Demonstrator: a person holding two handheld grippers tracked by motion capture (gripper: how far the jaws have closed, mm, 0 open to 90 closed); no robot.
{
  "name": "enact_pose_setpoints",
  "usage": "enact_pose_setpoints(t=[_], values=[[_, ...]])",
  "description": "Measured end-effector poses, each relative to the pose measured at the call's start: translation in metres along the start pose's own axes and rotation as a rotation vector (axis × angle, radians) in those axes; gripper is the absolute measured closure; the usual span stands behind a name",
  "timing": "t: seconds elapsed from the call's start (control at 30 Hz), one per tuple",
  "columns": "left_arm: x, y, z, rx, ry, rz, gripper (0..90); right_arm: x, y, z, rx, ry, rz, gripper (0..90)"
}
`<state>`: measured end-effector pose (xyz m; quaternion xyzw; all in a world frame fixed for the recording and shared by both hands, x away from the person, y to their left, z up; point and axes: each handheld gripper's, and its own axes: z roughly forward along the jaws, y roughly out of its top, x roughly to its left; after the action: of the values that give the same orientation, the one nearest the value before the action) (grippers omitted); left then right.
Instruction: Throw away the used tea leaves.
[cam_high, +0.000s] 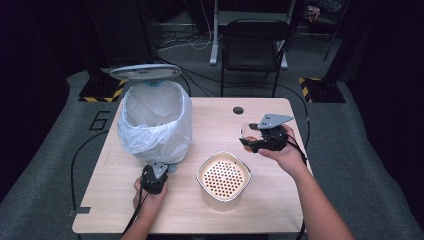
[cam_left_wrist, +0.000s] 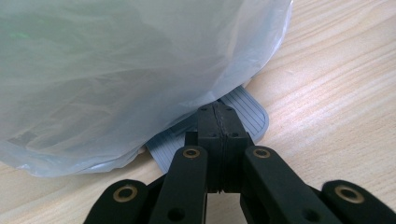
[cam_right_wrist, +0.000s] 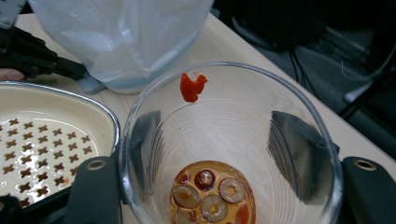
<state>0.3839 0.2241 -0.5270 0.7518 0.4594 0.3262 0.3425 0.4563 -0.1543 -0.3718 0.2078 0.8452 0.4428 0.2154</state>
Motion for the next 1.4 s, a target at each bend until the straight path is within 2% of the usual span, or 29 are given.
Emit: enact_pose_setpoints(t=[0.1, 0.23, 0.4, 0.7, 0.9, 1.0, 1.2, 1.4], values=[[0.0, 0.0, 0.0, 0.0, 0.002, 0.001, 89.8, 0.004, 0.002, 0.001, -0.029, 0.009, -0.073, 35.0], [-0.001, 0.0, 0.001, -0.01, 0.006, -0.002, 89.7, 0.008, 0.007, 0.002, -0.03, 0.023, -0.13, 35.0], [0.0, 0.0, 0.0, 0.0, 0.001, 0.0, 89.7, 0.011, 0.014, 0.003, -0.024, 0.032, -0.184, 35.1], [0.0, 0.0, 0.0, 0.0, 0.001, 0.0, 89.8, 0.015, 0.014, 0.006, -0.023, 0.027, -0.25, 35.3], [0.0, 0.0, 0.0, 0.0, 0.002, 0.002, 89.8, 0.023, 0.016, 0.006, -0.035, 0.027, -0.342, 35.5], [0.0, 0.0, 0.0, 0.003, 0.0, 0.002, 89.8, 0.027, 0.018, 0.007, -0.02, 0.028, -0.399, 35.5], [0.0, 0.0, 0.0, 0.001, 0.001, 0.001, 89.7, 0.033, 0.02, 0.007, -0.007, 0.02, -0.448, 35.6], [-0.001, 0.0, 0.001, -0.01, 0.007, 0.0, 89.8, 0.04, 0.024, 0.007, -0.004, 0.012, -0.522, 35.8]])
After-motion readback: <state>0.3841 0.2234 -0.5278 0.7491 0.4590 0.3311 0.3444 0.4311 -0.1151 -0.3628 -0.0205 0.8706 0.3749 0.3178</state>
